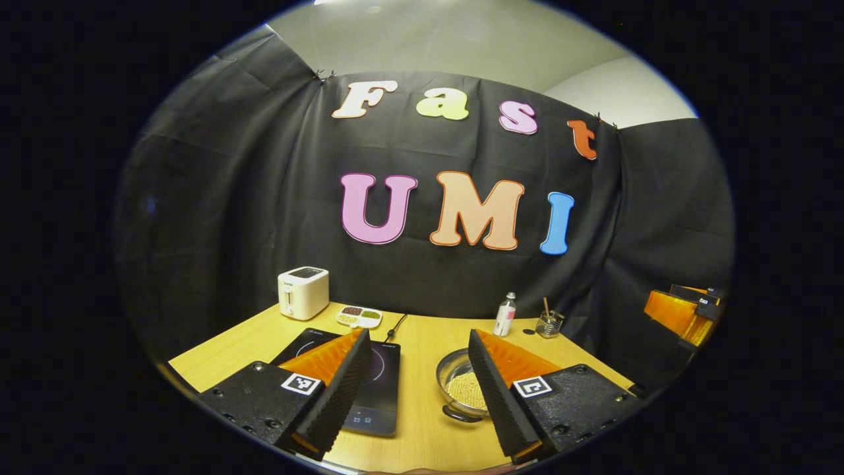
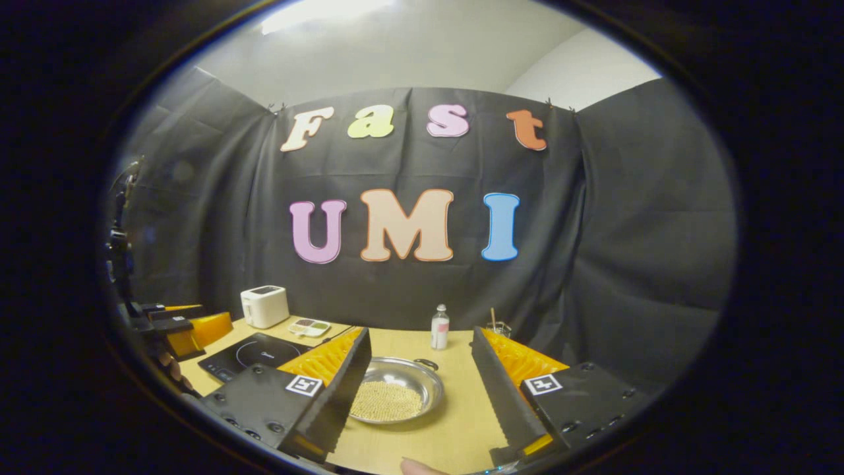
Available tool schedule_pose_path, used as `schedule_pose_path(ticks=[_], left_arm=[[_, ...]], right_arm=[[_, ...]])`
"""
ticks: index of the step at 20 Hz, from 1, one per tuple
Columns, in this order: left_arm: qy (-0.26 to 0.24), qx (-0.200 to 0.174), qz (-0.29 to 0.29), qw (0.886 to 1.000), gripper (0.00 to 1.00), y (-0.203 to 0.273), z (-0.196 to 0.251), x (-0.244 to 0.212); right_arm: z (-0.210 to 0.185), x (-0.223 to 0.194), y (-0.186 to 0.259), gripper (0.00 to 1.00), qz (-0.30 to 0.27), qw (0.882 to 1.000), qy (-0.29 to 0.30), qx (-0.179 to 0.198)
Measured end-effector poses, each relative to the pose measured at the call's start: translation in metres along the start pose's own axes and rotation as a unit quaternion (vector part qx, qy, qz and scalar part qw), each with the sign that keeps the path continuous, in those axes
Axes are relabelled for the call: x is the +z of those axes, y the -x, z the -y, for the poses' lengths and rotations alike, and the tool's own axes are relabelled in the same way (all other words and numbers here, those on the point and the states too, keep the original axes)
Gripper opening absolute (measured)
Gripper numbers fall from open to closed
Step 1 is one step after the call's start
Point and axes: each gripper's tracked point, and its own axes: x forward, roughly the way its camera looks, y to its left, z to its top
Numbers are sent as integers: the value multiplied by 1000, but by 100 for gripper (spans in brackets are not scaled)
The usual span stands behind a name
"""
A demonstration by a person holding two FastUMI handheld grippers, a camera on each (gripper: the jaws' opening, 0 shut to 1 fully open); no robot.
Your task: First push the handle of the pot to place it horizontally, then grasp the pot with both hands and set it on the induction cooktop.
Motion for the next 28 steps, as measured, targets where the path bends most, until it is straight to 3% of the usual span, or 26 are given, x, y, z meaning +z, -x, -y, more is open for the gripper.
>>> schedule_pose_path(ticks=[5,7,8,12,14,16,18,19,21,22,28], left_arm=[[-11,17,18,1000,90,-7,-25,-17],[-14,25,19,999,90,-10,-36,-25],[-16,25,20,999,91,-11,-39,-27],[-27,16,25,999,91,-17,-49,-36],[-38,16,42,998,91,-19,-55,-32],[-49,11,55,997,90,-23,-57,-27],[-59,18,61,996,90,-24,-67,-25],[-59,25,66,996,90,-24,-73,-22],[-54,24,73,996,90,-24,-75,-18],[-55,25,75,995,90,-23,-77,-17],[-32,40,72,996,90,-21,-96,-11]], right_arm=[[-15,-20,-21,89,0,1000,-9,5],[-20,-32,-28,78,-14,1000,-11,11],[-27,-42,-31,81,-24,999,-14,17],[-36,-67,-43,53,-48,998,-44,14],[-41,-79,-53,53,-50,997,-59,11],[-26,-97,-57,13,-64,995,-68,-31],[-41,-121,-55,13,-90,992,-85,-11],[-52,-132,-57,0,-105,991,-79,7],[-62,-151,-57,0,-125,991,-40,23],[-70,-163,-54,7,-140,990,-18,32],[-110,-211,-45,10,-220,973,40,63]])
